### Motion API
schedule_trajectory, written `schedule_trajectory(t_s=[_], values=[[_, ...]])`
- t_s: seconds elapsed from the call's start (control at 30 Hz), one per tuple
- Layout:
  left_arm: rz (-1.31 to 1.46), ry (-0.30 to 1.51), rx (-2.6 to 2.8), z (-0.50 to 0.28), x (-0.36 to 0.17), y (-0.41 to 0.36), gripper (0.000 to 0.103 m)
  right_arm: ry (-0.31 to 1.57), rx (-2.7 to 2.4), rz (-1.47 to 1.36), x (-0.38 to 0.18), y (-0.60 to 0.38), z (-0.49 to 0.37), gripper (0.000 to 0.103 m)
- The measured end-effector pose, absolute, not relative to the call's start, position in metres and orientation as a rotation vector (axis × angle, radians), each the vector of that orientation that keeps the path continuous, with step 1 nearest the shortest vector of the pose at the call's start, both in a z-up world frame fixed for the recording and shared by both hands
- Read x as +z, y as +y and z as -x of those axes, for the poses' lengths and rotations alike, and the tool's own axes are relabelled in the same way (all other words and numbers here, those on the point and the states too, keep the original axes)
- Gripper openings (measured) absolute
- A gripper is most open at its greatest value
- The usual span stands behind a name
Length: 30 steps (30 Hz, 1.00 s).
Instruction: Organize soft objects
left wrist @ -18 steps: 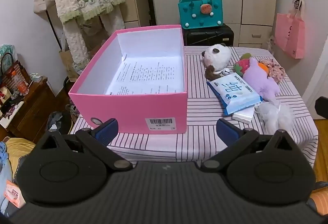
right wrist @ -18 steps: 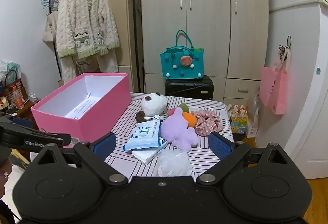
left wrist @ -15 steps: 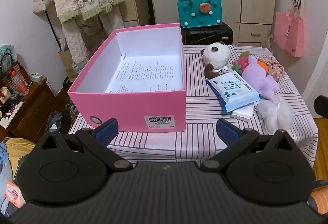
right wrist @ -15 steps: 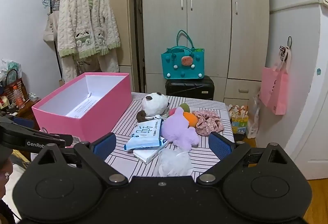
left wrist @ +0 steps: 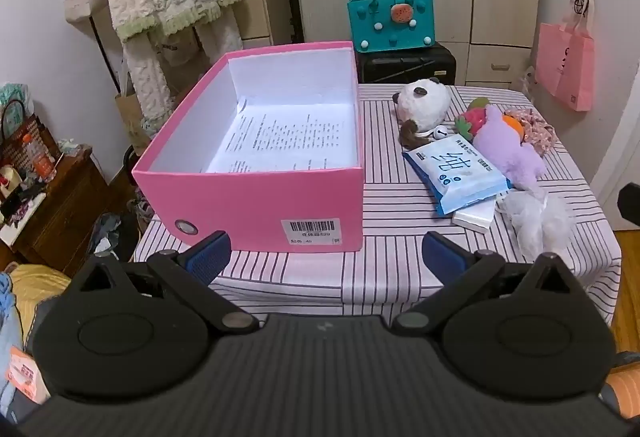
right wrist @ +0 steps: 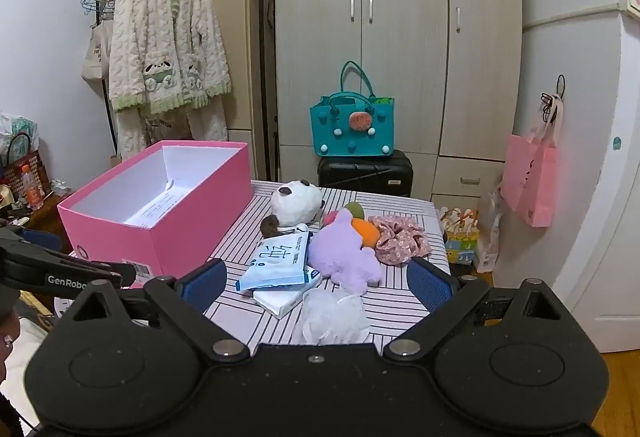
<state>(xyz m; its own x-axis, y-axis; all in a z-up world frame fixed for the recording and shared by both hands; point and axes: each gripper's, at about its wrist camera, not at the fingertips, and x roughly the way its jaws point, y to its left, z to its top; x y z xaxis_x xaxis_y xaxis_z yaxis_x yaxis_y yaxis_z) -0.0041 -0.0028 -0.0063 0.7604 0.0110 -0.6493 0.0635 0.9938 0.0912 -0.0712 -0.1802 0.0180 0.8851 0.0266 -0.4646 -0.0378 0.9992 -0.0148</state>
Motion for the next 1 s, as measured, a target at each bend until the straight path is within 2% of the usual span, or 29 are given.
schedule_trajectory(t_s=[0.43, 0.73, 1.0], values=[[-0.118, 0.716, -0.047, 0.003, -0.016, -0.002, 0.103, 0.461, 0.030, 0.040, 0.011, -0.179, 0.076, 0.099], [-0.082, 0.656, -0.073, 0.017, -0.025, -0.001, 0.103, 0.369, 0.067, 0.047, 0.008, -0.179, 0.090, 0.099], [-0.134, 0.606, -0.074, 0.028, -0.031, -0.011, 0.103, 0.365, 0.067, 0.061, 0.003, -0.175, 0.097, 0.099]])
